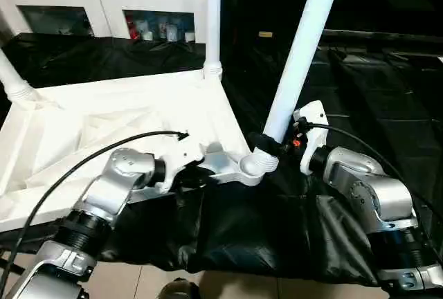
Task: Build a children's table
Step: Rotate table base, then insert table leg to table base
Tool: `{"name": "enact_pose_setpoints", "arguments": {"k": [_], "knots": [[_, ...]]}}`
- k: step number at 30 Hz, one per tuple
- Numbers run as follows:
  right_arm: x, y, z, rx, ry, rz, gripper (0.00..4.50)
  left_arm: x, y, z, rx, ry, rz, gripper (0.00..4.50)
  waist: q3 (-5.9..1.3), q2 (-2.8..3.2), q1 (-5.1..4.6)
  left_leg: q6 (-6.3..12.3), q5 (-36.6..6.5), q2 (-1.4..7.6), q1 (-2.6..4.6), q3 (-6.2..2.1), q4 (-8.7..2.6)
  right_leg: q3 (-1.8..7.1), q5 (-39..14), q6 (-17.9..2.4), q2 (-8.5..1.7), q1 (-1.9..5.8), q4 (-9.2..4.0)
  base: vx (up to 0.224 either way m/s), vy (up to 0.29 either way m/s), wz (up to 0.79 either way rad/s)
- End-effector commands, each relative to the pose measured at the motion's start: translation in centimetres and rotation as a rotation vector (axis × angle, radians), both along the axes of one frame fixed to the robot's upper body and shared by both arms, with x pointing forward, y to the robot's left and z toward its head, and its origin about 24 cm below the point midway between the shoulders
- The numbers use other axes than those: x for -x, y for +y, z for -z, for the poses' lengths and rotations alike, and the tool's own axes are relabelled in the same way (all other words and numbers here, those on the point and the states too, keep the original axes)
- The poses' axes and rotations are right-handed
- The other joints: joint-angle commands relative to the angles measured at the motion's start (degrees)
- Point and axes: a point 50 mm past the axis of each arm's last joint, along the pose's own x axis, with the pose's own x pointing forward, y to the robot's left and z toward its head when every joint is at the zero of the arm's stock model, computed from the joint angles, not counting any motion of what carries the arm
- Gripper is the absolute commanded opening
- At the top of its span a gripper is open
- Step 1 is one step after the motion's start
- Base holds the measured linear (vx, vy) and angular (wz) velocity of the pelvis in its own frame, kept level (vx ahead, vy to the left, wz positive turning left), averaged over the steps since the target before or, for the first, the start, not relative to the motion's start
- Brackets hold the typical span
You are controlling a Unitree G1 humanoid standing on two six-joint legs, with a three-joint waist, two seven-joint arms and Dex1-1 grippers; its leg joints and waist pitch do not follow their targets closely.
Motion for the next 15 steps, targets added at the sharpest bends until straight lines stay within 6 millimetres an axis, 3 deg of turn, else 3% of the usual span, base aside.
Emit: {"name": "enact_pose_setpoints", "arguments": {"k": [1,7,14,15], "knots": [[-0.37,0.12,-0.74,0.004,-0.025,-0.009,1.89,0.02,0.55,0.11,0.005,0.02,-0.004,0.58,-4.38,-0.3,-0.08,-2.21,-12.8,4.65,2.88,-2.75,-4.32,3.44,-6.5,-10.5,-6.58,0.83,-4.67,0.0,0.0,0.0],[-0.61,0.45,-0.73,0.005,-0.024,-0.019,1.89,-0.41,0.35,0.31,0.021,0.025,-0.002,0.58,-4.42,-0.3,-0.05,-2.06,-12.2,4.62,2.87,-2.7,-4.21,3.45,-5.2,-10.9,-6.66,0.94,-4.6,0.0,0.0,0.0],[-0.81,0.76,-0.87,0.011,-0.024,-0.04,1.89,-0.66,-0.05,0.73,0.008,0.033,0.022,0.58,-4.24,-0.39,0.07,-3.01,-14.6,4.8,3.04,-2.8,-4.41,3.55,-9.4,-10.3,-6.91,0.81,-5.02,0.0,0.0,0.0],[-0.81,0.75,-0.88,0.011,-0.024,-0.04,1.89,-0.69,-0.06,0.74,0.007,0.033,0.021,0.3,-4.23,-0.38,0.08,-3.11,-14.8,4.84,3.05,-2.83,-4.43,3.57,-9.7,-10.2,-6.96,0.79,-5.03,0.0,0.0,0.0]]}}
